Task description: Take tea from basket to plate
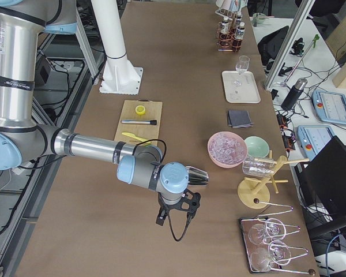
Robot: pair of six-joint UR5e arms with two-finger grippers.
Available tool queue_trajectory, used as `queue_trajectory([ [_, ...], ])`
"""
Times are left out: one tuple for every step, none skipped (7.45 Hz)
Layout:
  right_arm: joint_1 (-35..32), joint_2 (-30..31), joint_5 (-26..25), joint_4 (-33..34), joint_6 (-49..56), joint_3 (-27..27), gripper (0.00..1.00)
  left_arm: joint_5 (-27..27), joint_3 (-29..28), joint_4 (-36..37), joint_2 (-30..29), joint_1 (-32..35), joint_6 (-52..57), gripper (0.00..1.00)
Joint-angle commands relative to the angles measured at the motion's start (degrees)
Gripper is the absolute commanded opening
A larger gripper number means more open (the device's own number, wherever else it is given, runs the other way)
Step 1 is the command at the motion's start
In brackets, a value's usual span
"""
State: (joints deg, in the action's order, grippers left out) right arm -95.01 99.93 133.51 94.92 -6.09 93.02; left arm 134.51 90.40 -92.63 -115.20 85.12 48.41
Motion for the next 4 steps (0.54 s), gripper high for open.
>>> queue_trajectory([
  [0.0,0.0,-0.1,0.0,0.0,-0.5,1.0,-0.7,-7.7,0.7,-9.7,-1.7,11.0,0.98],
  [0.0,0.0,-0.1,0.0,0.0,-0.8,1.0,-0.7,-8.7,1.6,-11.2,-2.0,11.4,0.98],
  [0.0,0.0,-0.1,0.0,0.0,-0.8,1.0,-1.2,-11.3,2.5,-13.5,-3.3,11.3,0.98],
  [0.0,0.0,-0.1,0.0,0.0,-0.9,1.0,-1.0,-13.0,2.6,-14.1,-3.8,11.2,0.98],
])
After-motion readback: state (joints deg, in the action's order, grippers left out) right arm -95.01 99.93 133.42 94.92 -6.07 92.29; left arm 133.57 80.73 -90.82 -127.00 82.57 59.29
